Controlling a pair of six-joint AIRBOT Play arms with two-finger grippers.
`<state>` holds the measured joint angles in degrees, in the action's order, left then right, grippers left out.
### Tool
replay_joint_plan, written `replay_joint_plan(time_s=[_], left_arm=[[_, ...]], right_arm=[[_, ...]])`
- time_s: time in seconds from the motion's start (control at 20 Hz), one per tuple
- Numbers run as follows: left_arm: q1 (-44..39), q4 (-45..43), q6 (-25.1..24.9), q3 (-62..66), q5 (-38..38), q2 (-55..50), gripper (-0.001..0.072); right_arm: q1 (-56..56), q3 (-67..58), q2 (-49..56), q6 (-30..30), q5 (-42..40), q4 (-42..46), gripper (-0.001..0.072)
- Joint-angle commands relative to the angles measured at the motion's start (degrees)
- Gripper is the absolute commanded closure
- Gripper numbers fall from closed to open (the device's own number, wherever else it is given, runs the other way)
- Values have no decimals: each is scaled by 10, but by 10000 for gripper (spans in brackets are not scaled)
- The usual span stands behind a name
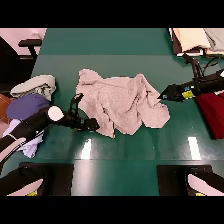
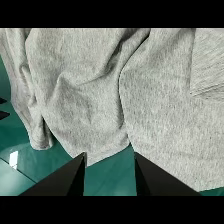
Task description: Fold the shirts.
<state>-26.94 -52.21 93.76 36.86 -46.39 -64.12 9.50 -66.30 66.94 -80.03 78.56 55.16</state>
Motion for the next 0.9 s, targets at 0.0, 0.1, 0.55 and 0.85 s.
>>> replay_joint_plan(time_s=[0.0,0.1,0.55,0.85], left_arm=[[-24,13,21,-16,50,0,156],[-24,13,24,-16,59,-1,156],[-22,19,22,7,70,-37,265],[49,-94,23,94,-23,-26,687]], right_arm=[[0,5,-5,0,0,-2,355],[0,5,-5,0,1,-2,355],[0,5,-5,0,9,-2,355],[-1,5,-15,0,27,3,355]])
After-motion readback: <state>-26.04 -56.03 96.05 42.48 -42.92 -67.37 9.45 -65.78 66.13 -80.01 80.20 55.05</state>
